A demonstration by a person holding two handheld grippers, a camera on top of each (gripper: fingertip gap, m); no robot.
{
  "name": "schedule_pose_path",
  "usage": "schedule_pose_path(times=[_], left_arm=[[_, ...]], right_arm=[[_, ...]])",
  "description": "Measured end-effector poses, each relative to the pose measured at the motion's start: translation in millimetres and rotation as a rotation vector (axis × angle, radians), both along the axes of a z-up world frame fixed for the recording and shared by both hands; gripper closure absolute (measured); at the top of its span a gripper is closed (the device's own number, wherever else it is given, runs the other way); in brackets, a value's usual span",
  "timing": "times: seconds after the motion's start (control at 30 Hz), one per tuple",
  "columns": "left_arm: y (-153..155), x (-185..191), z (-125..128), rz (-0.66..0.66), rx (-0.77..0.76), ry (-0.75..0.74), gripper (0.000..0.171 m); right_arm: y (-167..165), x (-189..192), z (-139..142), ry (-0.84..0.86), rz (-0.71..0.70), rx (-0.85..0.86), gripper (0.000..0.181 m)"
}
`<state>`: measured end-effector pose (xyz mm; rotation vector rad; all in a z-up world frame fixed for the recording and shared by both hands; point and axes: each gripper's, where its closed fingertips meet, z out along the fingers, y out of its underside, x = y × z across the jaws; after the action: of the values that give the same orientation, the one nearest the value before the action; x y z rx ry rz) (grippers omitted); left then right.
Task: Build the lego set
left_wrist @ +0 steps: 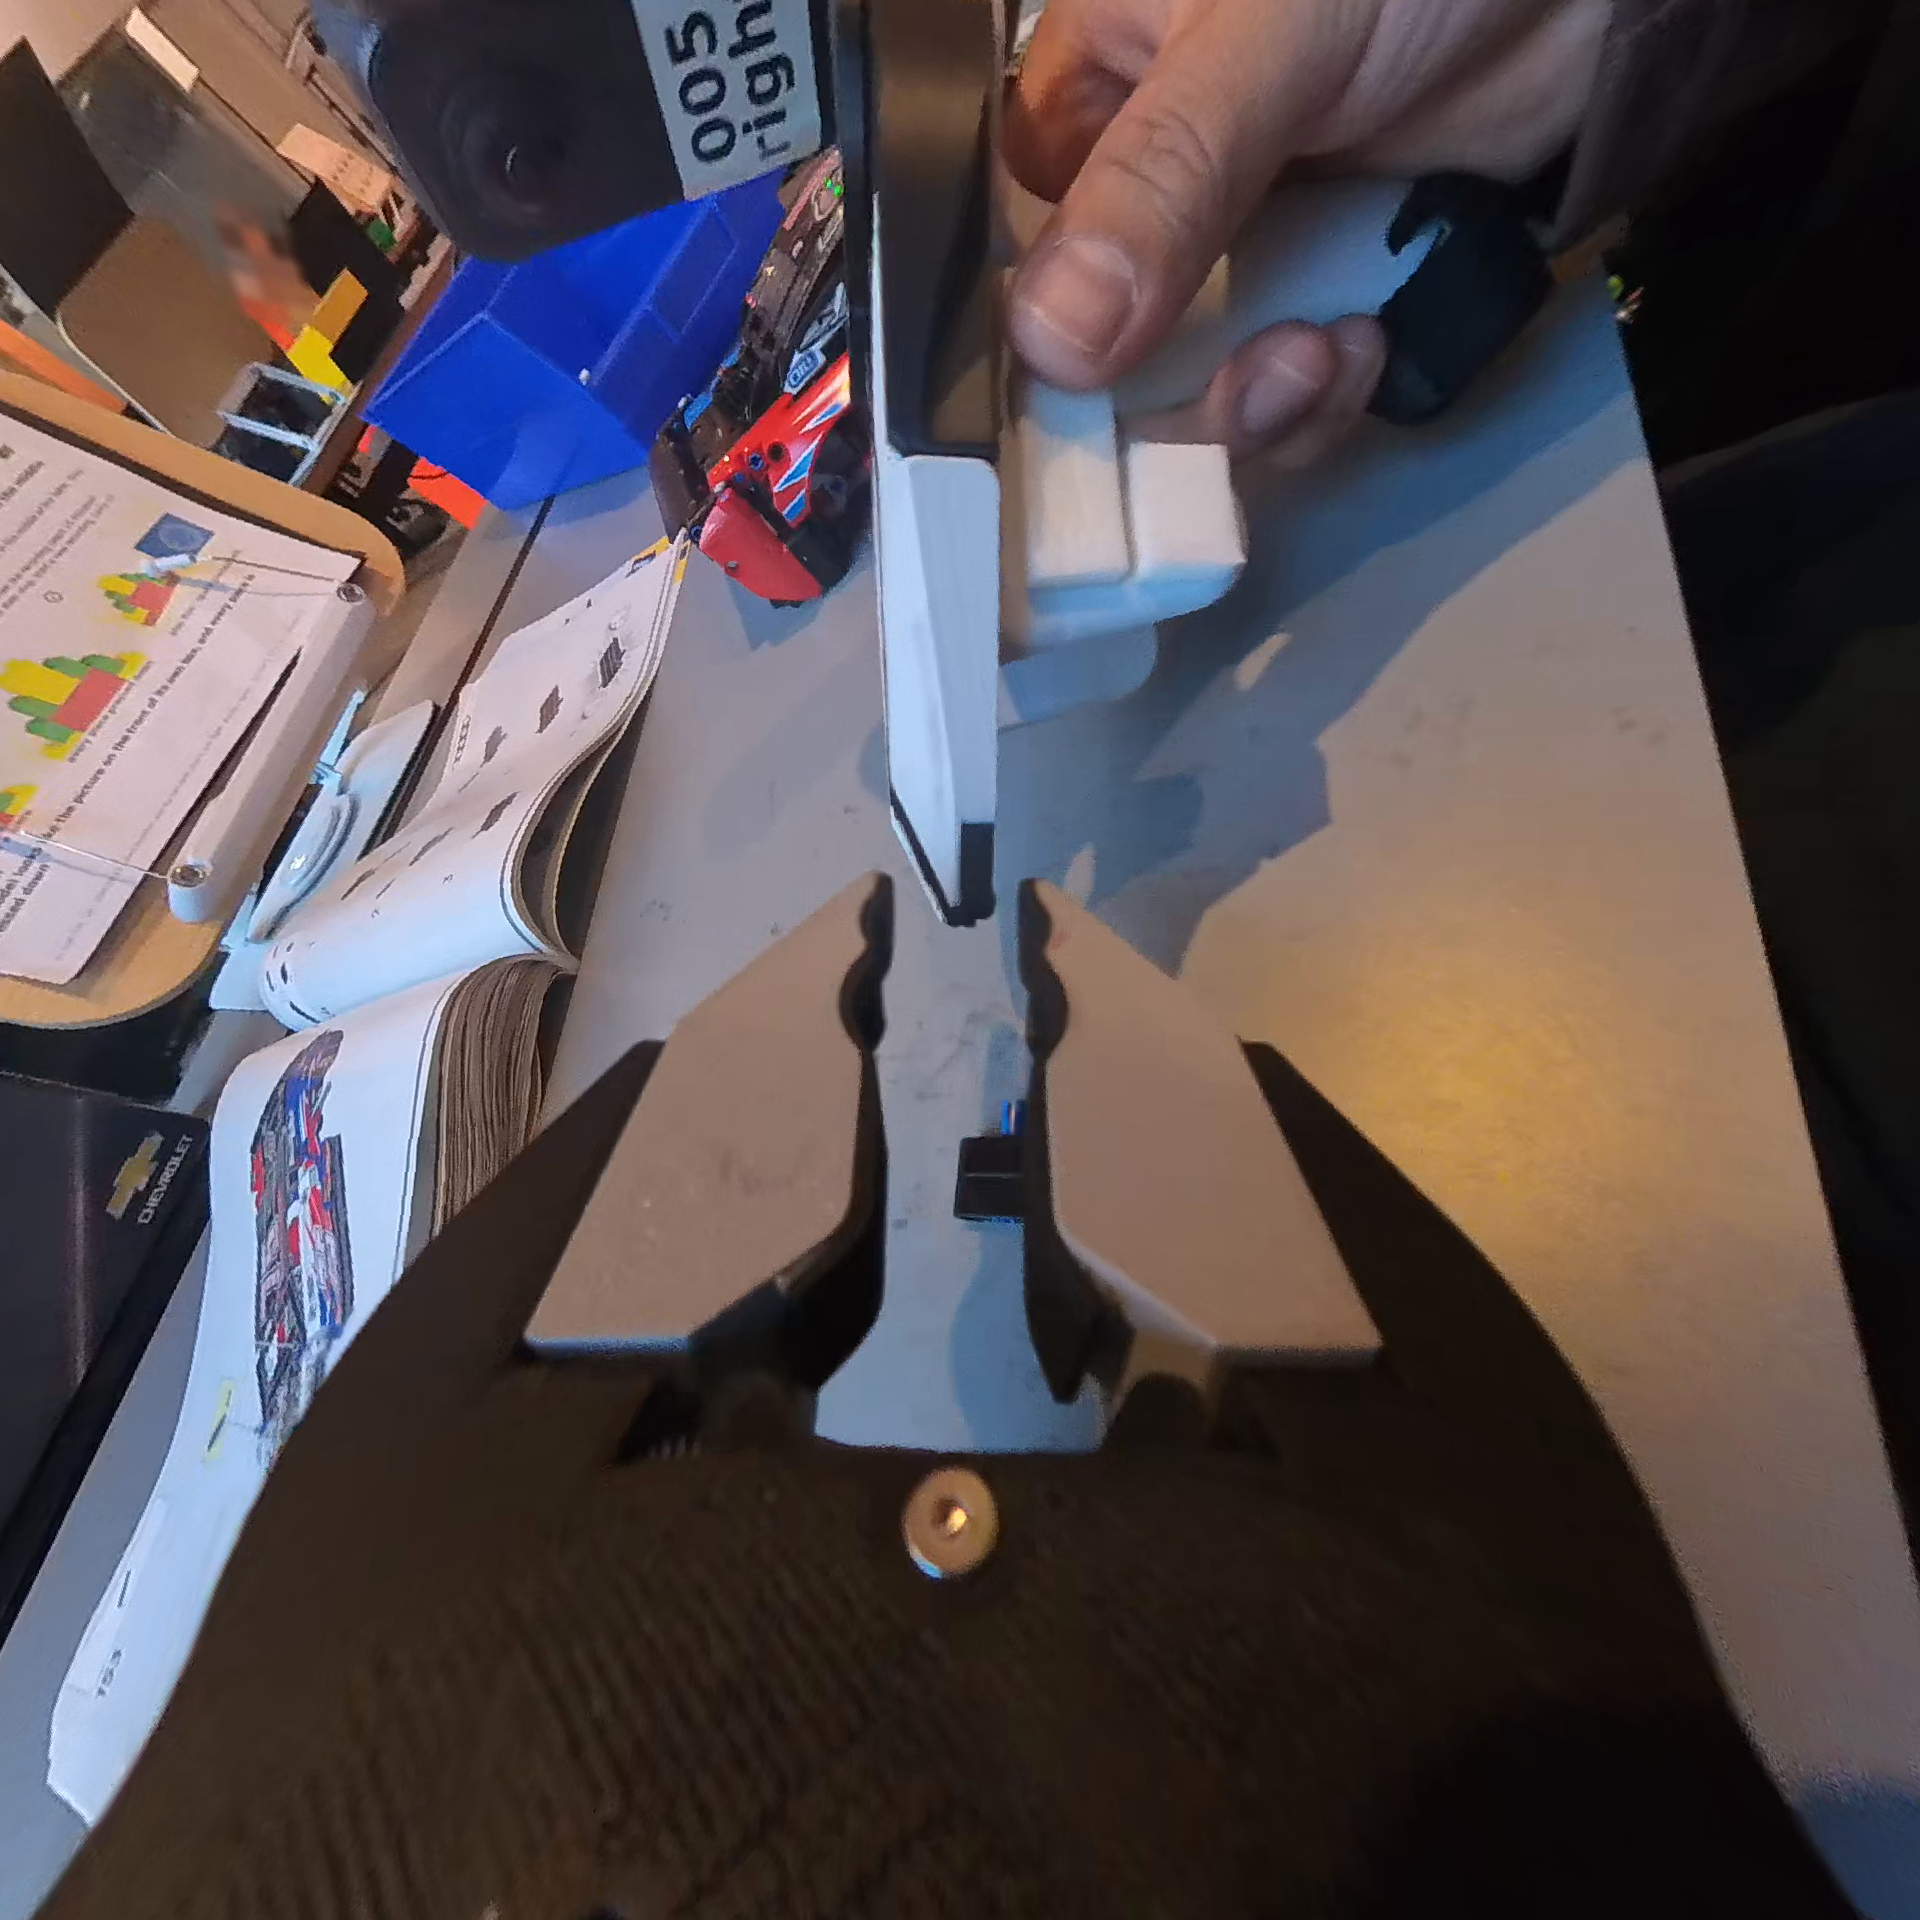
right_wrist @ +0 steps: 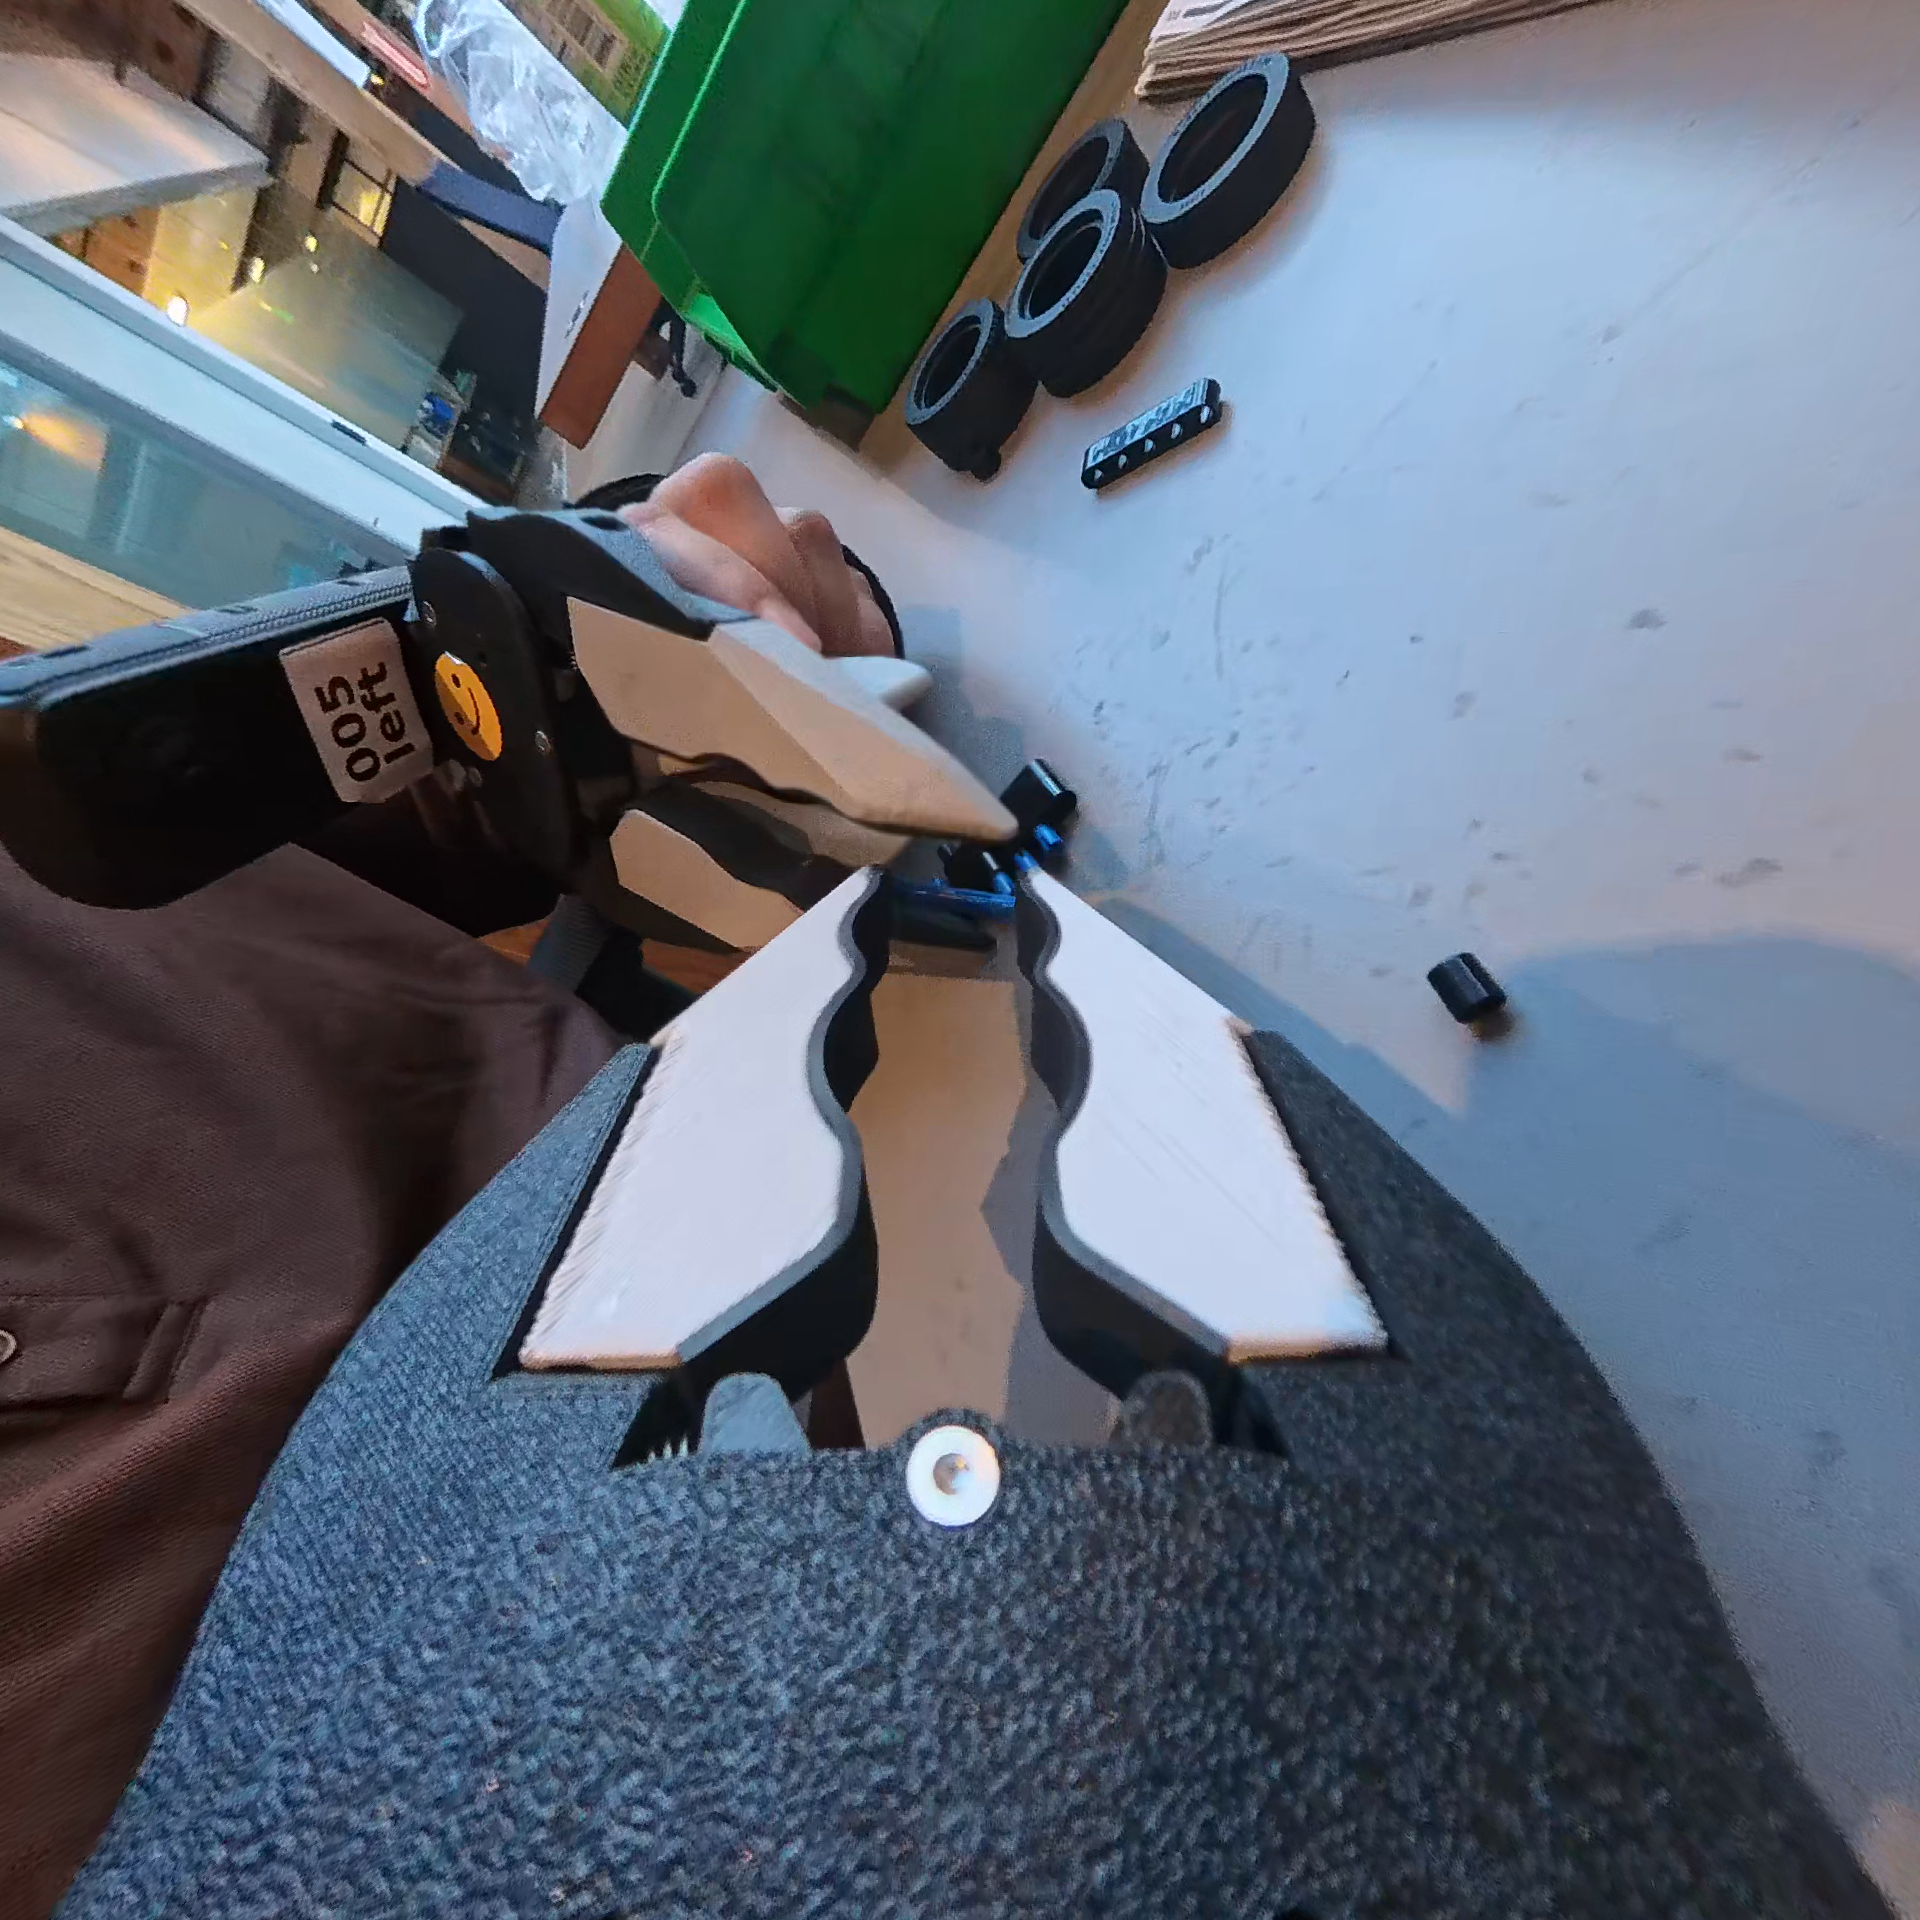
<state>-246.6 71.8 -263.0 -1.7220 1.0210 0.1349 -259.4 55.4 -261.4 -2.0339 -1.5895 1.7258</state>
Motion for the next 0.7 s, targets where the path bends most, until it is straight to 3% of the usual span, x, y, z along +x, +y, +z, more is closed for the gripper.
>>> schedule_pose_path(times=[0.1, 0.33, 0.7], left_arm=[[-1, 2, -1, -0.014, 0.005, 0.013, 0.163], [-1, 2, -2, -0.014, 0.000, 0.016, 0.161], [3, -9, 14, 0.024, -0.001, -0.141, 0.151]], right_arm=[[-2, -1, 0, 0.002, 0.004, -0.004, 0.158], [3, 3, -3, -0.012, 0.004, 0.043, 0.158], [49, 21, -39, -0.116, -0.003, 0.692, 0.157]])
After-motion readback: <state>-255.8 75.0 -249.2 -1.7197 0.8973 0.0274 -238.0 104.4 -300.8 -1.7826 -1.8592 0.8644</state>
